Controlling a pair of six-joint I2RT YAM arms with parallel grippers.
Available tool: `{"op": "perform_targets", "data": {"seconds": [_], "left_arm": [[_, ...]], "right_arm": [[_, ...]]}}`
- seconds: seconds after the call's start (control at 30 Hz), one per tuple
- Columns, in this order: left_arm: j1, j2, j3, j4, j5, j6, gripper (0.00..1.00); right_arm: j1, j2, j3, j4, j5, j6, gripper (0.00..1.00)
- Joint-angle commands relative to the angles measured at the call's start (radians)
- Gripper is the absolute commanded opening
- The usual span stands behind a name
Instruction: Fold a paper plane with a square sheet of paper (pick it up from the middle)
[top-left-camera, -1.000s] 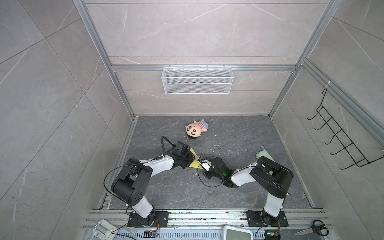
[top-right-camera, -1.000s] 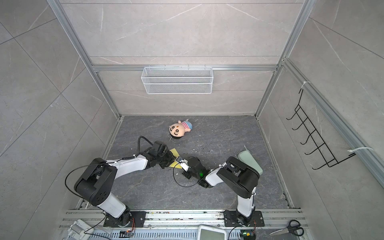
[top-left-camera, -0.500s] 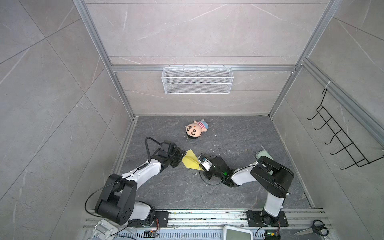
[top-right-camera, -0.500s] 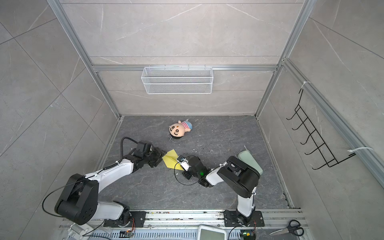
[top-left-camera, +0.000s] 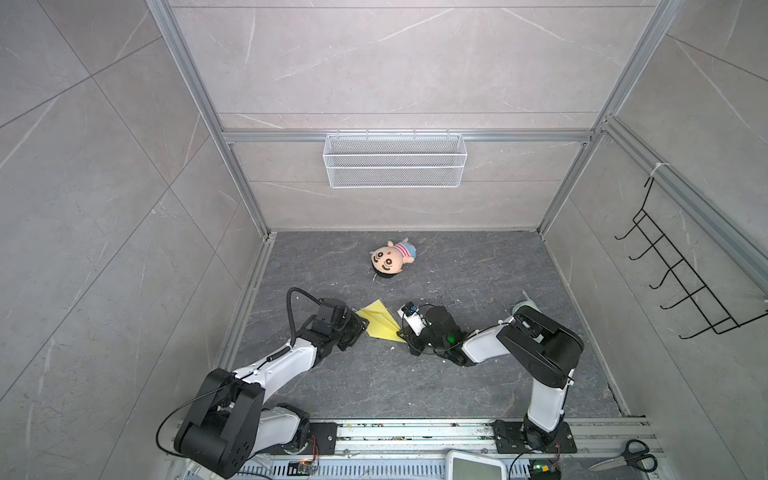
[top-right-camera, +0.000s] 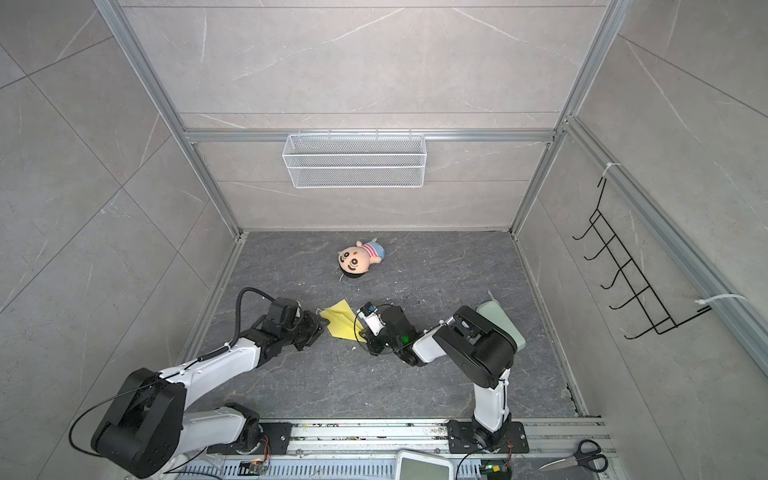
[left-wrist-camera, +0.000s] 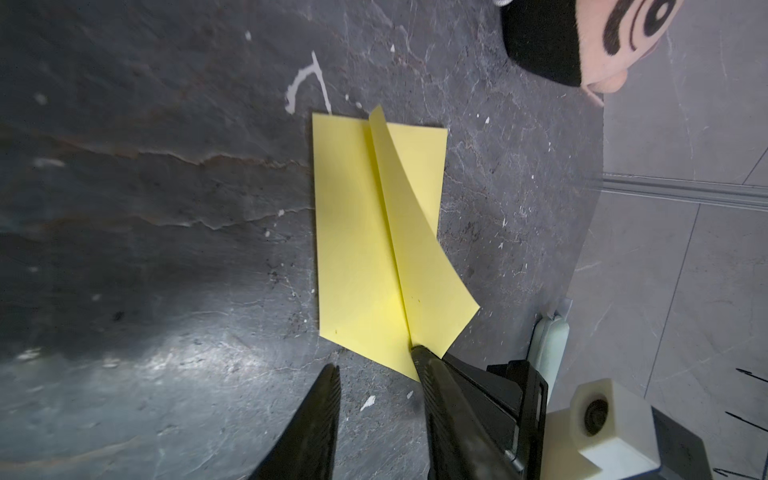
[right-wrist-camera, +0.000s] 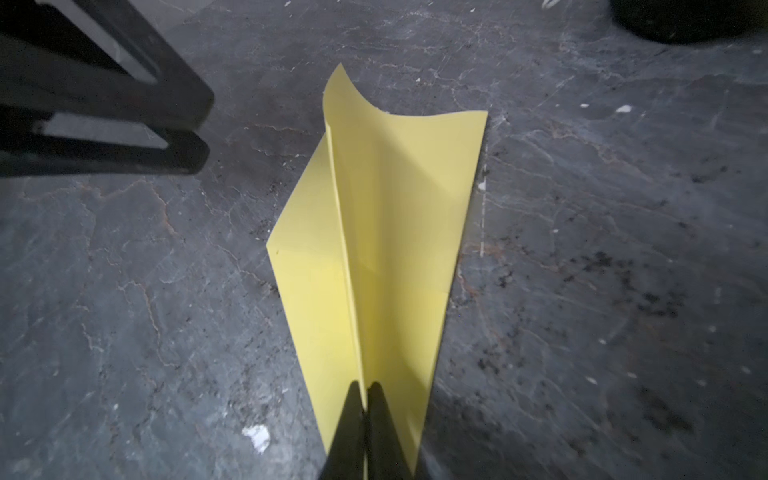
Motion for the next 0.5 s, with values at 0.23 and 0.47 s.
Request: {"op": "perform_targets", "data": {"seconds": [0.23,0.47], "left_arm": [[-0.033,0.151,0.039,0.156,0.076,0.016,0.2],[-0.035,0.226,0.084,0.148,0.097,0.038,0.16]], "right_arm": [[-0.034,0.051,0.035,-0.018,-0.124,0.144,0.04],[-0.052,0.068,0.054,-0.035,-0.159,0.207,0.04]]}}
